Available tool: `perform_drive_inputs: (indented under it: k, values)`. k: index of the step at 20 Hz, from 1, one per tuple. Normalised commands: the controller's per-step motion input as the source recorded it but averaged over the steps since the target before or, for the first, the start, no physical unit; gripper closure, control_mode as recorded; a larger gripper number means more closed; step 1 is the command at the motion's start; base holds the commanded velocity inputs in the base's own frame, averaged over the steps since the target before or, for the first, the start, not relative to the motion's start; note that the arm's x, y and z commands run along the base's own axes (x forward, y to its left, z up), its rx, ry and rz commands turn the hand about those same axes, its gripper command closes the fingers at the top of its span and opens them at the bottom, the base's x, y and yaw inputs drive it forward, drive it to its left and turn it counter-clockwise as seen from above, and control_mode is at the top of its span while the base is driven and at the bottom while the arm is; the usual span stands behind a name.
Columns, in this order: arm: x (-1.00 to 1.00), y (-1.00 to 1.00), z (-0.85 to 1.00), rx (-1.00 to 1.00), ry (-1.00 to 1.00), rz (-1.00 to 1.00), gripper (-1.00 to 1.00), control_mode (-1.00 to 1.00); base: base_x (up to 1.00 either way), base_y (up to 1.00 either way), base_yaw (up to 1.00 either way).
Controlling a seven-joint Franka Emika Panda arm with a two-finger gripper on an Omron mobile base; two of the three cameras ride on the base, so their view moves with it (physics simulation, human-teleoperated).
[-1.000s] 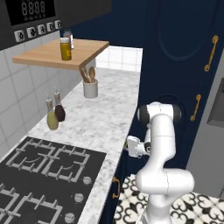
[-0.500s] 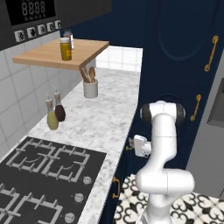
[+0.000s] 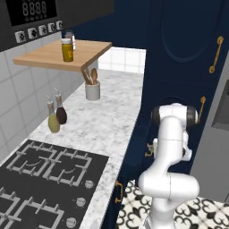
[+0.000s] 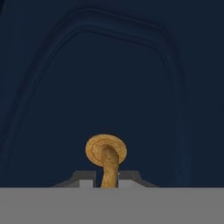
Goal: Take a straw from the drawer in front and place it inside the glass cup on the dining counter.
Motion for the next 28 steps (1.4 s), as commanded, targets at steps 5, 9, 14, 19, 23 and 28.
perform_drive_inputs:
  k: [5,9,14,19,23,28]
  values:
    - [-0.31,-1.00,0.00,0.00,0.06,0.00,1.00,-1.00,0.00,0.00,0.00]
    - [-0.26,-1.00,0.00,0.00,0.07,0.00,1.00,-1.00,0.00,0.00,0.00]
    - [-0.24,-1.00,0.00,0.00,0.09,0.00,-1.00,-1.00,0.00,0.00,0.00]
    - [-0.37,-1.00,0.00,0.00,0.08,0.00,-1.00,-1.00,0.00,0.00,0.00]
    - [-0.69,-0.59,0.17,-0.11,0.00,0.00,-1.00,-1.00,0.00,0.00,0.00]
    - [-0.58,-0.03,0.92,-0.24,-0.03,0.00,-1.00,-1.00,0.00,0.00,0.00]
